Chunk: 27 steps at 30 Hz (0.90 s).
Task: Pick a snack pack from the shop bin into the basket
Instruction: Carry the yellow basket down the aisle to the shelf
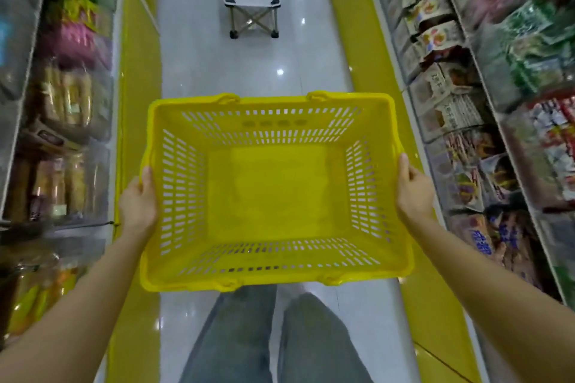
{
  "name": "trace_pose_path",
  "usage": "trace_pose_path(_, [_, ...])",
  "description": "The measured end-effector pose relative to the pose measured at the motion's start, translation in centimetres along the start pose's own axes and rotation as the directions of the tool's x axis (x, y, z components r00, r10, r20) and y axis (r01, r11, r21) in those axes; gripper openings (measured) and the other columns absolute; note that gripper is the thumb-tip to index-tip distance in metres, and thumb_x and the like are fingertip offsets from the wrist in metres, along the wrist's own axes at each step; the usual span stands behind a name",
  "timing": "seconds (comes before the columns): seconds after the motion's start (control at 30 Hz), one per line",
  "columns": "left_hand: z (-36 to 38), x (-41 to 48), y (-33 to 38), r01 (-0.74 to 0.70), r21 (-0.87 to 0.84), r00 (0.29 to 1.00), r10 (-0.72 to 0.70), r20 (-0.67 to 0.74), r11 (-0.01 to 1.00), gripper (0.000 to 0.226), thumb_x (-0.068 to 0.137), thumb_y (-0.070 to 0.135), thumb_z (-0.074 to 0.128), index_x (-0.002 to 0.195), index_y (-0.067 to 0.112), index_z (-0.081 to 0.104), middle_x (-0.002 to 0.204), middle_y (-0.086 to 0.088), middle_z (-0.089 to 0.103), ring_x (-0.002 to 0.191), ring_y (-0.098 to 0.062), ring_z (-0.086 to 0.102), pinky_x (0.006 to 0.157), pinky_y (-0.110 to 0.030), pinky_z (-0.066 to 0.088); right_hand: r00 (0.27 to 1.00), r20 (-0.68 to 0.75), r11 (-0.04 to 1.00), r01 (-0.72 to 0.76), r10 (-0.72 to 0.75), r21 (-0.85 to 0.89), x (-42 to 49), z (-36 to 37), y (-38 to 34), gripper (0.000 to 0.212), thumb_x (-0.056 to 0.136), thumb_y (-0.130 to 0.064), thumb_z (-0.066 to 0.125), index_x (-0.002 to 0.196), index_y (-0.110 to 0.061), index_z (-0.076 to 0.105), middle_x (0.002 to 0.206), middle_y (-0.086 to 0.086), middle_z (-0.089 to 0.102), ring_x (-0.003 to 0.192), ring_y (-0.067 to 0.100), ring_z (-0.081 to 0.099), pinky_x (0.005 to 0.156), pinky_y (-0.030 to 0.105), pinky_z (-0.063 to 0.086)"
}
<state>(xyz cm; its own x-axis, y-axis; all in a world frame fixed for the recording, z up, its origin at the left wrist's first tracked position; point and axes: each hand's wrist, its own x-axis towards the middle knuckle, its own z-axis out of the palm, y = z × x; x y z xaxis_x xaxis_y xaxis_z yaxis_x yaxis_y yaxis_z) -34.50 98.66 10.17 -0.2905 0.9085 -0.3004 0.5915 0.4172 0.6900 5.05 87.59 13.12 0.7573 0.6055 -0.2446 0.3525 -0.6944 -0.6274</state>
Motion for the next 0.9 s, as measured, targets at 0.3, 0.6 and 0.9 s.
trace_pose_path(0.3, [4.5, 15.9, 12.0, -0.075, -0.007, 0.997, 0.075, 0.01, 0.997, 0.049, 0.101, 0.032, 0.03, 0.112, -0.007, 0.057, 0.117, -0.033, 0.056, 0.11, -0.04, 0.051, 0.079, -0.037, 0.033, 0.994, -0.108, 1.0, -0.007, 0.007, 0.0, 13.9, 4.2, -10.8, 0.053, 0.098, -0.046, 0.034, 0.053, -0.019, 0.026, 0.05, 0.004, 0.03, 0.047, 0.017, 0.028, 0.048, 0.035, 0.015])
trace_pose_path(0.6, [9.1, 32.8, 23.9, -0.087, -0.013, 0.996, 0.087, -0.013, 0.996, 0.043, 0.102, 0.026, 0.032, 0.081, -0.006, 0.052, 0.095, -0.039, 0.055, 0.078, -0.028, 0.046, 0.066, -0.037, 0.027, 0.995, -0.1, 1.0, 0.024, -0.023, 0.01, 30.4, 8.8, -23.3, 0.049, 0.098, -0.046, 0.032, 0.053, -0.025, 0.029, 0.051, -0.001, 0.034, 0.049, 0.013, 0.034, 0.046, 0.032, 0.022])
trace_pose_path(0.9, [10.6, 50.9, 30.7, -0.104, -0.008, 0.994, 0.104, -0.027, 0.995, 0.049, 0.101, 0.027, 0.032, 0.09, -0.016, 0.052, 0.1, -0.042, 0.053, 0.096, -0.048, 0.052, 0.073, -0.047, 0.033, 0.996, -0.091, 0.996, 0.007, -0.014, -0.086, 43.3, 16.8, -36.5, 0.046, 0.098, -0.048, 0.029, 0.056, -0.029, 0.028, 0.053, -0.002, 0.032, 0.051, 0.018, 0.032, 0.046, 0.03, 0.018])
